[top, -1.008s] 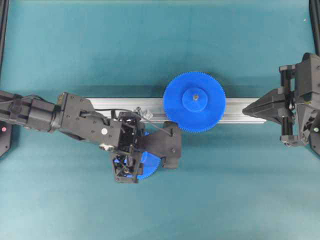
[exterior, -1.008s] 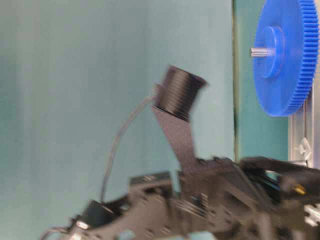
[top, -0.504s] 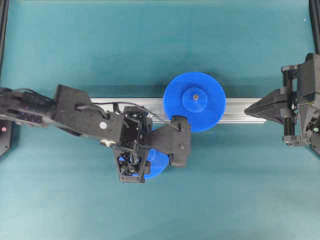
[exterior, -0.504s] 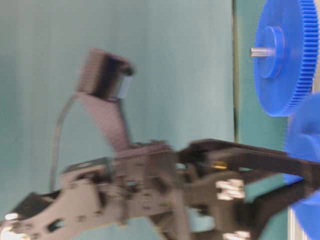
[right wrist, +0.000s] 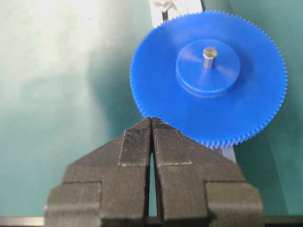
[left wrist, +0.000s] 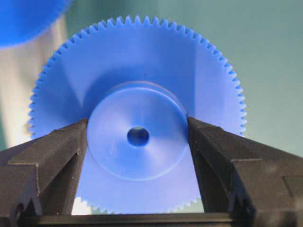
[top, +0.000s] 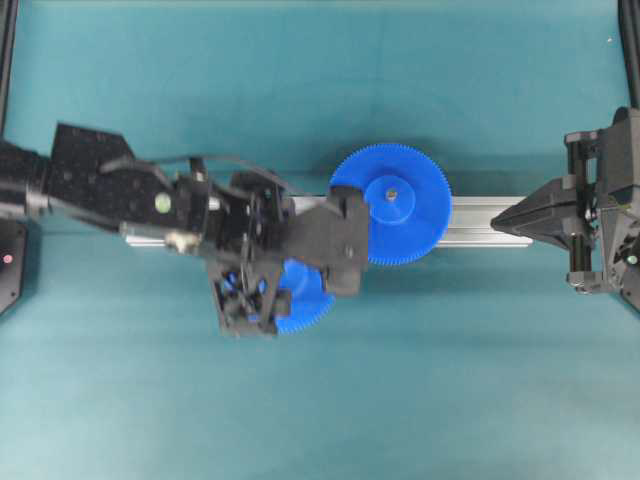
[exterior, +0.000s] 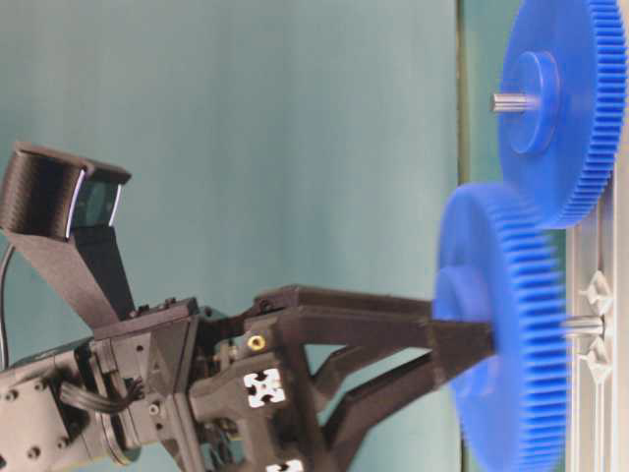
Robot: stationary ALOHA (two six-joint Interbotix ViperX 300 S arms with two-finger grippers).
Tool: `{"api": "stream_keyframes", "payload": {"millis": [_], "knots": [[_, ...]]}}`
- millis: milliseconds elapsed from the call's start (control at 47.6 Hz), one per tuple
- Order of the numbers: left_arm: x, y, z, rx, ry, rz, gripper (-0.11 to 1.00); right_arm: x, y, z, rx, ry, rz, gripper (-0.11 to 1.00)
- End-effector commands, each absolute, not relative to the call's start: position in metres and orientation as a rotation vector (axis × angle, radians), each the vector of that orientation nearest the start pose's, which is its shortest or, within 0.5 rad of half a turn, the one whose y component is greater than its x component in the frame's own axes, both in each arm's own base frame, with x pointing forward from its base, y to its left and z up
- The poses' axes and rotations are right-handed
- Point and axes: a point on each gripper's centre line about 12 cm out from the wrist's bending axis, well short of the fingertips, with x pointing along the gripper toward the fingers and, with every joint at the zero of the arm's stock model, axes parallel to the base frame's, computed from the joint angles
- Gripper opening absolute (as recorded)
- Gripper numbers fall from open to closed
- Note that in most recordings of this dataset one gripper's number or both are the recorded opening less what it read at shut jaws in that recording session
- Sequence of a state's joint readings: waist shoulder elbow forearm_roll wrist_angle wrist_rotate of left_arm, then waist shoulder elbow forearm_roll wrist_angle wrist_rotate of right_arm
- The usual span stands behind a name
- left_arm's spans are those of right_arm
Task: Insert the small gear onto the shaft.
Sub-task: 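Carry the gear toward the empty left shaft beside the large gear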
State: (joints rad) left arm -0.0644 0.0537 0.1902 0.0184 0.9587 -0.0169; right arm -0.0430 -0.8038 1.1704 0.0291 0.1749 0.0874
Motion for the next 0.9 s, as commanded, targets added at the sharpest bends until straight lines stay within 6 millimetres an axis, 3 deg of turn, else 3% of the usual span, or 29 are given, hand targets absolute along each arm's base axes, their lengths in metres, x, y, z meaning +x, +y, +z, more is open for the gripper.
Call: {"api": "stream_keyframes", "payload": {"millis": [0, 378, 882], "knots": [[0.406, -0.015, 0.275, 0.049, 1.137, -0.03, 0.69, 0.209, -0.009, 0.214, 0.136, 0.521, -0.073, 0.02], [0.409, 0.016, 0.296, 0.08, 1.101, -0.004, 0.69, 0.209, -0.009, 0.214, 0.136, 0.521, -0.073, 0.02], [0.407, 0.03, 0.289, 0.094, 1.132, 0.007, 0.69, 0.209, -0.009, 0.213, 0.136, 0.523, -0.073, 0.02]]}}
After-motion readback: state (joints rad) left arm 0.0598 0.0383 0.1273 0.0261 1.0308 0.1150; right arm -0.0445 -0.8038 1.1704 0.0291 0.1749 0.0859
